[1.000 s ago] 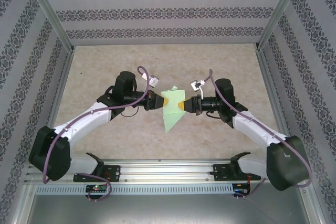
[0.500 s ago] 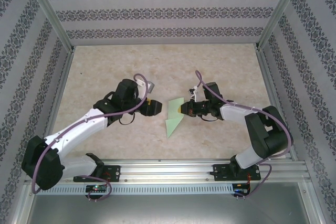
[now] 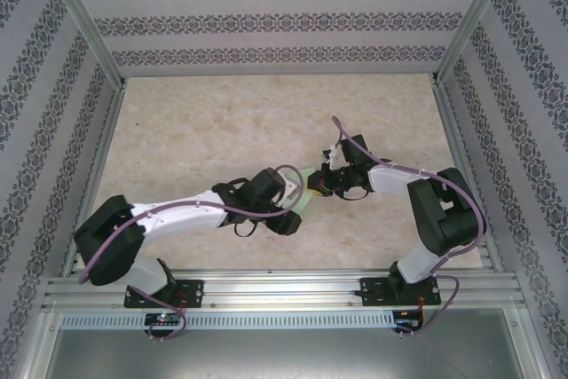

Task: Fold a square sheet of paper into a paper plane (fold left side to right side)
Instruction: Fold the wing for the fifth time at the center of the table.

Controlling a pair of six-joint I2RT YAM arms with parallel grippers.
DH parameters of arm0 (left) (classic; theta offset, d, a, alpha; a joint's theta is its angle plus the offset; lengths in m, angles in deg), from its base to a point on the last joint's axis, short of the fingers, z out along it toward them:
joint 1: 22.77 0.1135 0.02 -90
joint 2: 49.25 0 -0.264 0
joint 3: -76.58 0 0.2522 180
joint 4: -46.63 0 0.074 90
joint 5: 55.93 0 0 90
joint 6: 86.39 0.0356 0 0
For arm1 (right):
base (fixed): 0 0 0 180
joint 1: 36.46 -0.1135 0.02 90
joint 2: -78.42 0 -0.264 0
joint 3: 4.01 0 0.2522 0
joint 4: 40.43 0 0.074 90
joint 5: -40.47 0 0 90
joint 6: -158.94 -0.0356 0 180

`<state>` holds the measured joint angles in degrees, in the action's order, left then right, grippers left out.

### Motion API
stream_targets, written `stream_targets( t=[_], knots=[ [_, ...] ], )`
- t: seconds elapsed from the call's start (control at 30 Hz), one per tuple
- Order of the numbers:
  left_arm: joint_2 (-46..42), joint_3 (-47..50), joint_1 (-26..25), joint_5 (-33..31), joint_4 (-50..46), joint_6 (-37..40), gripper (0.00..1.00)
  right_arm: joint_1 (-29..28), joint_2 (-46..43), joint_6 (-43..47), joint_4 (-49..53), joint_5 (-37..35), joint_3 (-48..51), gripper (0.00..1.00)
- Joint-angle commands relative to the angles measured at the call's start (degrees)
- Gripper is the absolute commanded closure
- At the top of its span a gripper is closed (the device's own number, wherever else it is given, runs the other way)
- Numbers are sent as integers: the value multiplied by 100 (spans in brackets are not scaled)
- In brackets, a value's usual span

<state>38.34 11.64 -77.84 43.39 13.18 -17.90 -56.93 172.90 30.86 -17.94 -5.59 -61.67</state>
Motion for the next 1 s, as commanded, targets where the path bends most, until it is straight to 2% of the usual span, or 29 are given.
stream_targets(
  t=[0.0, 0.1, 0.3, 0.63, 0.97],
  knots=[
    [382, -473, -233, -677, -183, -83, 28, 69, 139, -111, 91, -37, -92, 96],
    [729, -729, -345, -1009, -379, -72, 28, 68, 215, -111, 71, 0, -90, 96],
    [1142, -933, -460, -1211, -518, -94, 28, 78, 300, -137, 53, 36, -132, 96],
    [1508, -1047, -549, -1378, -667, -247, 32, 86, 399, -97, 146, 44, -193, 96],
    [1633, -1027, -588, -1336, -616, -277, 39, 80, 497, 20, 287, -14, -251, 95]
  ],
)
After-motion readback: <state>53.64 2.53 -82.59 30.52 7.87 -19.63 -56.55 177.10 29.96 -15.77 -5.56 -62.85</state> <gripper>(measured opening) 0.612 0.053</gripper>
